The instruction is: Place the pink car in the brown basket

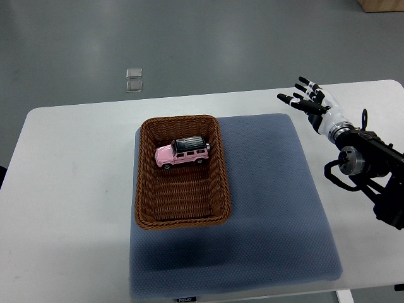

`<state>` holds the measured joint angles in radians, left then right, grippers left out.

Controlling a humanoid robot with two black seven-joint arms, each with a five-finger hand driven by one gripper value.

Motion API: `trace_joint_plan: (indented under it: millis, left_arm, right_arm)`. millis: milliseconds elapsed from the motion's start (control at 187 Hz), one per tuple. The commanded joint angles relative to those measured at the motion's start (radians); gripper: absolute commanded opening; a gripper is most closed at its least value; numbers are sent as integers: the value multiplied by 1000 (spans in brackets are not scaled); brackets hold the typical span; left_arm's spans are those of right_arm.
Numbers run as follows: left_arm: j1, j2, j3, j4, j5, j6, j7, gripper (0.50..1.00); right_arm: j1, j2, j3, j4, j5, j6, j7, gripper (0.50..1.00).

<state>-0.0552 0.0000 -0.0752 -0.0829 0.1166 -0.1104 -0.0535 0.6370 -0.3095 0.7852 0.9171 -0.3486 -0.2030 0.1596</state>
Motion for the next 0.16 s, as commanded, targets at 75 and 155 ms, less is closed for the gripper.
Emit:
trace_joint_plan:
  millis: [75,155]
  left_arm:
    - [0,0,0,2,0,0,0,1000]
    - [0,0,0,2,0,0,0,1000]
  right_arm:
    - [13,-5,0,-9,0,-1,1,915]
    - [13,-7,-1,-9,-1,2,0,915]
